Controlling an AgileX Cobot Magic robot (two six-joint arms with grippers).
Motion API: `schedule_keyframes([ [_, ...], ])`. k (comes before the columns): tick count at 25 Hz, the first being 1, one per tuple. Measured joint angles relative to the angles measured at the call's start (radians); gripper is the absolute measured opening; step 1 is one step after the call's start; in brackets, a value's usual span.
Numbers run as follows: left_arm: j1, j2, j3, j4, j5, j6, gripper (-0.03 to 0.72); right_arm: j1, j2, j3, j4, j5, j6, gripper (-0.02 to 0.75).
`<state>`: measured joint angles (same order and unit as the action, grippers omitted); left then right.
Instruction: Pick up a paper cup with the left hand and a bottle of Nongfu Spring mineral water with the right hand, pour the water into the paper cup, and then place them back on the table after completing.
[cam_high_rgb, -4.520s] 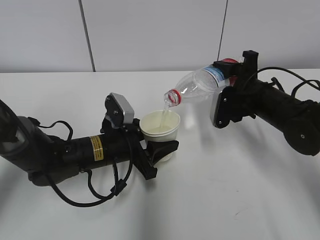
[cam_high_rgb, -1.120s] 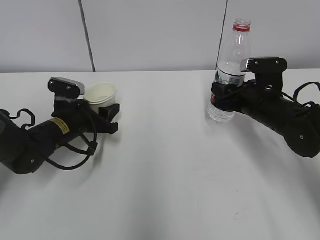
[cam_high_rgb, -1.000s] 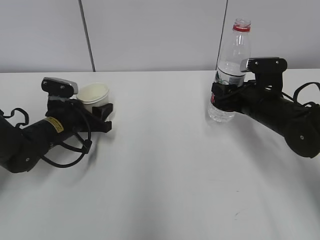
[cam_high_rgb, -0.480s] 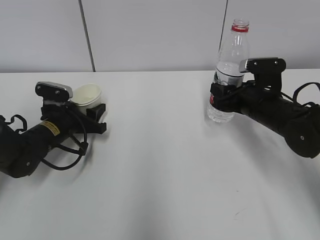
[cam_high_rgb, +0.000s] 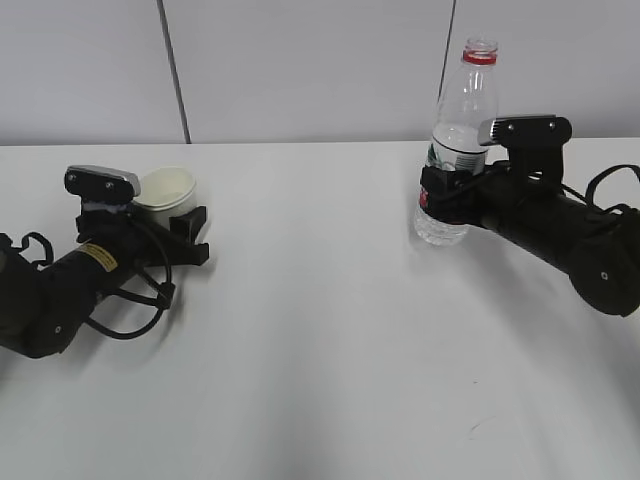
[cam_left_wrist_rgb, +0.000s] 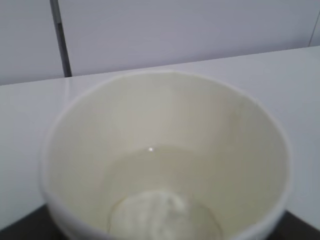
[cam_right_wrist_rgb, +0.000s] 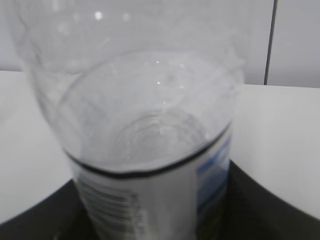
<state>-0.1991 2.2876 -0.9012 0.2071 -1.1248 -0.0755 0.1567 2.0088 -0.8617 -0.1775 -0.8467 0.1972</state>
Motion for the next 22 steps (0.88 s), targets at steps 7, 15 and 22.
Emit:
schedule_keyframes([
  [7,0.000,0.002,0.000,-0.031,0.001,0.001,0.559,0.000,0.000,0.000,0.000,0.000,0.000,0.416],
  [15,0.000,0.002,0.045,-0.041,-0.014,0.001,0.576,0.000,0.000,0.000,0.000,0.002,0.000,0.416],
  [22,0.000,-0.076,0.153,-0.042,-0.013,0.002,0.576,0.000,0.000,0.000,-0.002,0.002,0.000,0.416],
])
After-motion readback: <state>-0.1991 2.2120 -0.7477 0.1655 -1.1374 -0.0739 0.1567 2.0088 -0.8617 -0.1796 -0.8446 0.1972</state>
